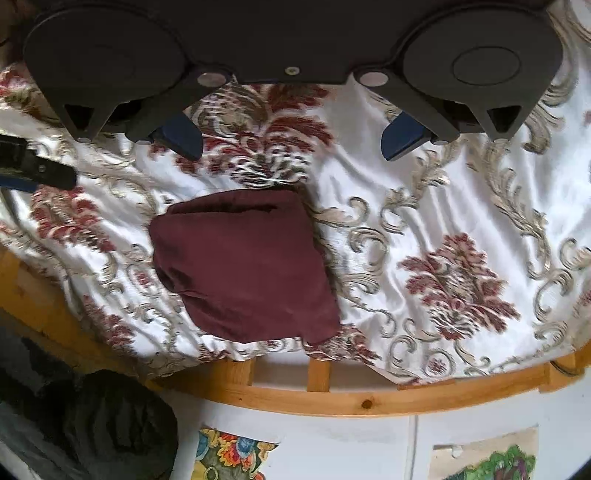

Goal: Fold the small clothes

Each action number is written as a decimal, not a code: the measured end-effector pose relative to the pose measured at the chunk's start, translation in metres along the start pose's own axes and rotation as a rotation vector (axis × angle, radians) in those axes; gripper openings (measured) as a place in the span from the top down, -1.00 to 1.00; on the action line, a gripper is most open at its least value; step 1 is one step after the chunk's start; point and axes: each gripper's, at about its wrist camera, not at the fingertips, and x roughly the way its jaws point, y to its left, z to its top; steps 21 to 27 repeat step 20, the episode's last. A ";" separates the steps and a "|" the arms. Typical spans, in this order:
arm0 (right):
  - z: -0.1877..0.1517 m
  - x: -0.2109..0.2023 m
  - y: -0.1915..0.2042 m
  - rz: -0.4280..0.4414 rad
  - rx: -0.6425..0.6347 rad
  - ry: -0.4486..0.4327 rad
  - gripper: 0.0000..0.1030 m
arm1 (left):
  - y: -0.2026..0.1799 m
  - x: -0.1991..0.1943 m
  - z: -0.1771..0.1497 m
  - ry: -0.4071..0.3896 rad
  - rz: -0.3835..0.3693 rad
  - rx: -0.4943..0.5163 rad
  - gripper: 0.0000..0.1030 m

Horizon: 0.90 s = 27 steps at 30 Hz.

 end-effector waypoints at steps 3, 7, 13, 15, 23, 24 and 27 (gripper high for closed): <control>0.000 0.000 0.000 0.000 0.000 0.001 -0.99 | -0.006 0.001 0.003 0.018 0.121 0.059 -0.99; -0.001 0.001 0.000 -0.001 0.001 0.006 -0.99 | -0.012 -0.002 0.002 -0.001 0.181 0.120 -0.99; 0.000 0.001 0.000 -0.003 0.003 0.011 -0.99 | -0.012 -0.006 0.002 -0.010 0.172 0.126 -0.99; 0.000 0.002 0.000 -0.003 0.002 0.014 -0.99 | -0.012 -0.006 0.002 -0.015 0.170 0.124 -0.99; 0.000 0.003 0.000 -0.001 0.003 0.023 -0.99 | -0.012 -0.004 0.002 -0.011 0.177 0.112 -0.99; 0.000 0.003 0.000 -0.001 0.003 0.023 -0.99 | -0.012 -0.004 0.002 -0.011 0.177 0.112 -0.99; 0.000 0.003 0.000 -0.001 0.003 0.023 -0.99 | -0.012 -0.004 0.002 -0.011 0.177 0.112 -0.99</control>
